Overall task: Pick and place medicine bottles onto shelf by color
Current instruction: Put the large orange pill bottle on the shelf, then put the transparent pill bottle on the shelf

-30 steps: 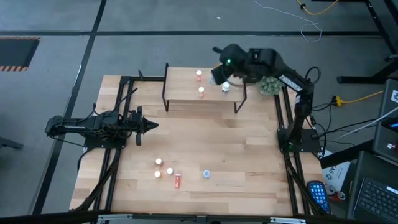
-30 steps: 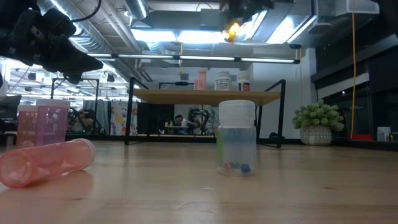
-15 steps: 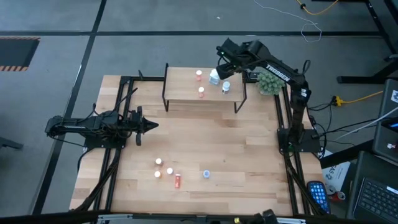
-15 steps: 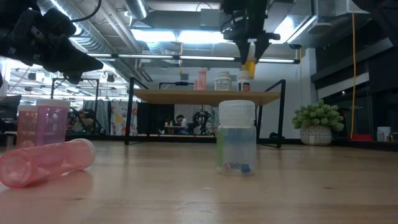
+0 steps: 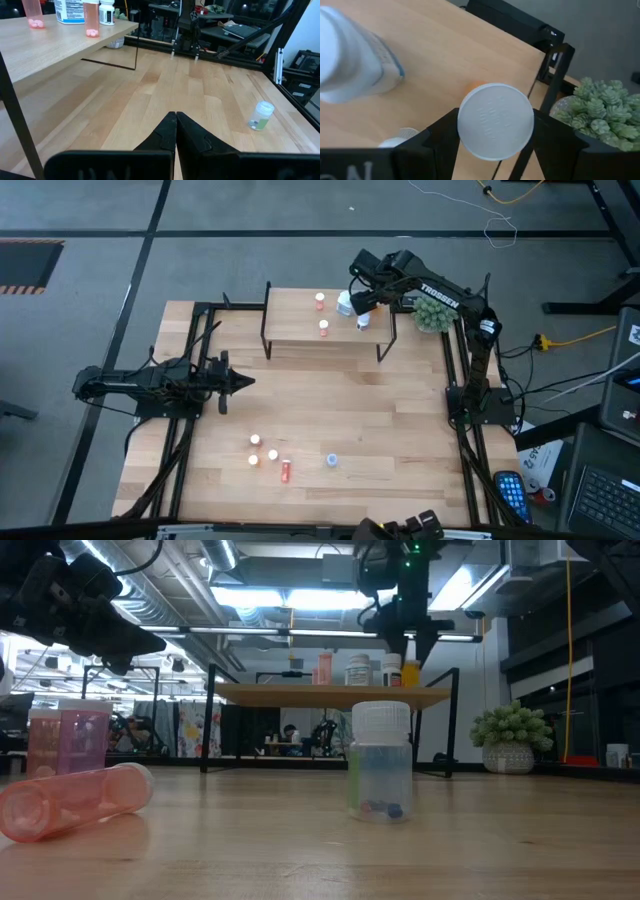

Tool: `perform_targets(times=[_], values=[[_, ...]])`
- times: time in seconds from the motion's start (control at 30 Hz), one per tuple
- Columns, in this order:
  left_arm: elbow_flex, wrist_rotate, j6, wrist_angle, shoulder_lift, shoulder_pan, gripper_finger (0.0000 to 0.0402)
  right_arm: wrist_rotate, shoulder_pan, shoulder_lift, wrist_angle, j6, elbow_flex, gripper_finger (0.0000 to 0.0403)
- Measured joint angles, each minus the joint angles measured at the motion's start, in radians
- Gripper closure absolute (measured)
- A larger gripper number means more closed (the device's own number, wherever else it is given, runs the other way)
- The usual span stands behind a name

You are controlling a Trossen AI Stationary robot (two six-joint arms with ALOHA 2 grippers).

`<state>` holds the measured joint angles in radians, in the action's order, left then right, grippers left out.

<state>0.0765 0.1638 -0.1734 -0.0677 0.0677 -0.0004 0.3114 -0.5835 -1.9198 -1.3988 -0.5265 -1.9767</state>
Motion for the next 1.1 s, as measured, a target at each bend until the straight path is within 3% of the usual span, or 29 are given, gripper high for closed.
perform_targets(times=[0.63, 0.97, 1.1], values=[[0.0, 0.0, 0.0, 0.0, 0.0, 0.0, 0.0401, 0.0, 0.001, 0.0, 0.022, 0.06, 0.003, 0.0166], [0.0, 0.0, 0.0, 0.0, 0.0, 0.0, 0.0401, 0.001, -0.001, 0.0, 0.037, 0.044, 0.001, 0.0098], [0.0, 0.0, 0.0, 0.0, 0.0, 0.0, 0.0401, 0.001, -0.013, 0.0, 0.035, 0.068, -0.036, 0.0089]])
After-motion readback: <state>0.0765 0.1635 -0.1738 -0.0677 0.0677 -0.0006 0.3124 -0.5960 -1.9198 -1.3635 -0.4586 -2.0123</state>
